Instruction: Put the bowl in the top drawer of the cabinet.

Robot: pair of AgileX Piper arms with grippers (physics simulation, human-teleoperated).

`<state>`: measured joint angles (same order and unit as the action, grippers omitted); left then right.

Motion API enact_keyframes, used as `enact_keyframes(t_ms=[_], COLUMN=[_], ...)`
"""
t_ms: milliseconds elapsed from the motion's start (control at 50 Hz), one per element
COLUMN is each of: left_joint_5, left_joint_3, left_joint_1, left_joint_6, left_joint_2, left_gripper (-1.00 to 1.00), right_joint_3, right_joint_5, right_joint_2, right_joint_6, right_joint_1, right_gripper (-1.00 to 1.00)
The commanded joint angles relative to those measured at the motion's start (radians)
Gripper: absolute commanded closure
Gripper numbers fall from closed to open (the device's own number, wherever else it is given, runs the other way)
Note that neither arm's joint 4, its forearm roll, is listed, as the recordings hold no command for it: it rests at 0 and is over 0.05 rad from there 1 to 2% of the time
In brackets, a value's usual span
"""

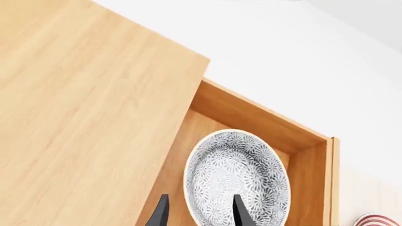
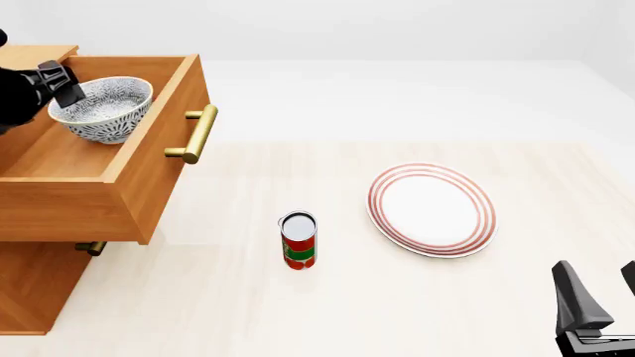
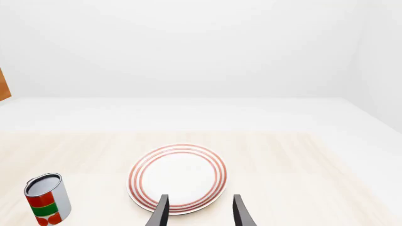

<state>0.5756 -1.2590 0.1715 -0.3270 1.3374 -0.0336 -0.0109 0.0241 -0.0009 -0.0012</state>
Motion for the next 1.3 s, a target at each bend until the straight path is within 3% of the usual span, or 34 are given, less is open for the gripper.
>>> enact_keyframes(t_ms=[20,400,700,840,1000,1300], left_joint_5=[0.000,0.028,0.084,0.071,0.085,0.058], left_joint_3=[-0.007,-0.049,-0.114,-0.130,-0.139,-0.125], left_joint_1=[-0.001,-0.033,-0.079,-0.128,-0.164,-0.293], left_joint_6=[0.009,0.009,0.024,-0.029,-0.031,-0.102], left_joint_2=[-0.006,-0.036,-0.143,-0.208,-0.266,-0.415], left_gripper=[-1.00,-1.00,-1.00,-1.00,-1.00,-1.00], right_joint_3=[0.000,0.000,0.000,0.000,0.000,0.000], right_joint_5=[0.000,0.000,0.000,0.000,0.000,0.000], right_joint_2=[0.000,0.000,0.000,0.000,0.000,0.000], right_joint_6=[0.000,0.000,0.000,0.000,0.000,0.000], right_joint_1=[0.000,0.000,0.000,0.000,0.000,0.000], right_gripper=[-1.00,-1.00,-1.00,-1.00,-1.00,-1.00])
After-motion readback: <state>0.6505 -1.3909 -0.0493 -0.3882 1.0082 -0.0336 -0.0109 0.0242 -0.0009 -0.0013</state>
